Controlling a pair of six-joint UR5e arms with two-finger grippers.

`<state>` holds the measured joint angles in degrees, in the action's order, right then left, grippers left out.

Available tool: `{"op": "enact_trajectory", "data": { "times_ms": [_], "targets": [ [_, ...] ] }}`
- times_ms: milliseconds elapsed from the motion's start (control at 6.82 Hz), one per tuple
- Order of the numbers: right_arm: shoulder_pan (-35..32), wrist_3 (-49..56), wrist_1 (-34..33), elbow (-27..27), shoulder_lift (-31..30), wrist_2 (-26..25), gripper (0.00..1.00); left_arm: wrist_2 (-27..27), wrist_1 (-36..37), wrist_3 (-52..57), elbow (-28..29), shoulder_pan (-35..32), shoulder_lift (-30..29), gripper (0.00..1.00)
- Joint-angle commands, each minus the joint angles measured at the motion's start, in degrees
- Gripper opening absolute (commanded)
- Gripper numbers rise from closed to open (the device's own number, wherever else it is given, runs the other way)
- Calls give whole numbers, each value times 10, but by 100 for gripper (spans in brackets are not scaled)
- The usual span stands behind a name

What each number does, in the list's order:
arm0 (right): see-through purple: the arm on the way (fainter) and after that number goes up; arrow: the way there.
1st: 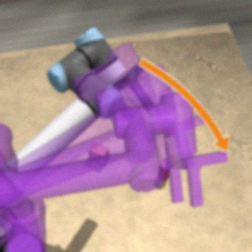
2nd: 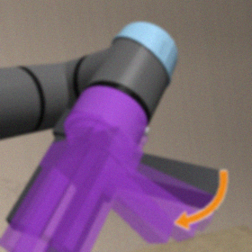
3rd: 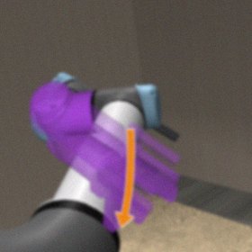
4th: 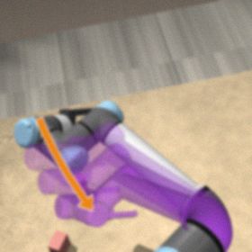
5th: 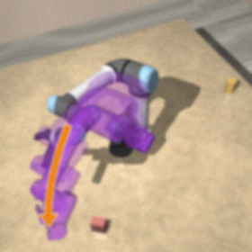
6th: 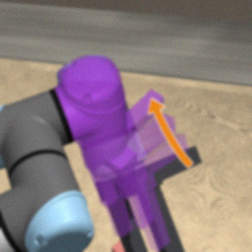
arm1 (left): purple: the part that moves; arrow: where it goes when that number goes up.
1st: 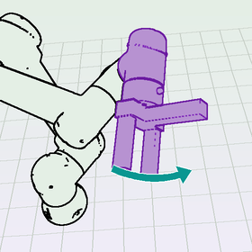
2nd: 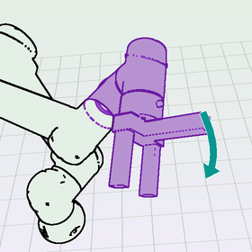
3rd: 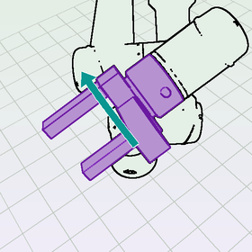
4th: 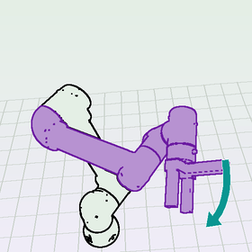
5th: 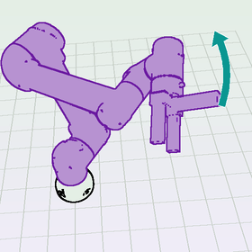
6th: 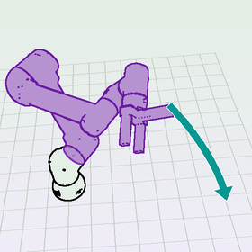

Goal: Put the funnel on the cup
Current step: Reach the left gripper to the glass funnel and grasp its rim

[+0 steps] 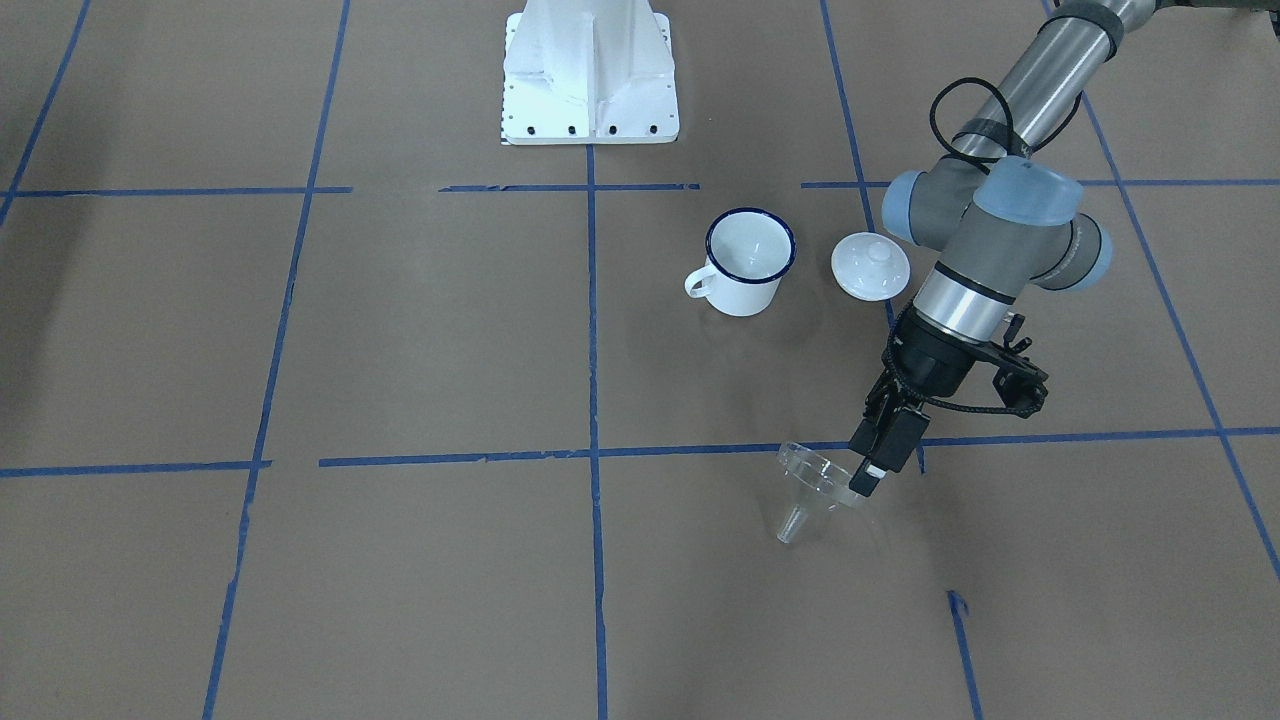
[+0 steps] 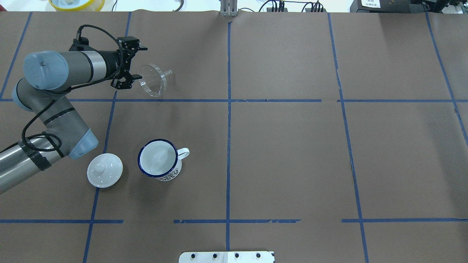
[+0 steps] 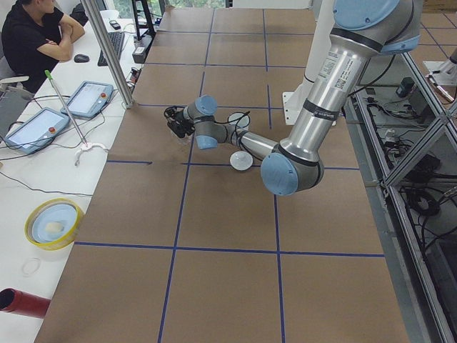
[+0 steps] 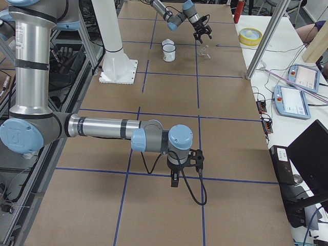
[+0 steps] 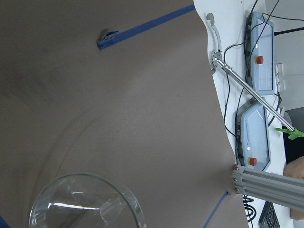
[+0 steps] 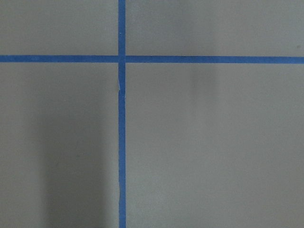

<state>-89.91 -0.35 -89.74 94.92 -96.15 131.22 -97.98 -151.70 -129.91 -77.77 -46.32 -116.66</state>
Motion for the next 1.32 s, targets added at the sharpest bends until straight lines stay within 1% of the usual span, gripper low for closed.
{"op": "enact_trajectory", "data": {
  "times_ms": [0,147,293,440,587,1027,1173],
  "targets": [
    [0,0,0,0,0,0,100,1,0,-1,23,3,-19,95],
    [0,0,0,0,0,0,100,1,0,-1,44,4,-34,93],
    [0,0,0,0,0,0,100,1,0,-1,44,4,-34,80],
    [0,0,0,-1,0,0,100,1,0,-1,45,4,-34,64],
    [0,0,0,0,0,0,100,1,-1,-1,47,4,-34,51],
    [0,0,0,0,0,0,100,1,-1,0,53,8,-33,48],
    [0,0,0,0,0,0,100,1,-1,0,53,8,-33,26]
  ]
}}
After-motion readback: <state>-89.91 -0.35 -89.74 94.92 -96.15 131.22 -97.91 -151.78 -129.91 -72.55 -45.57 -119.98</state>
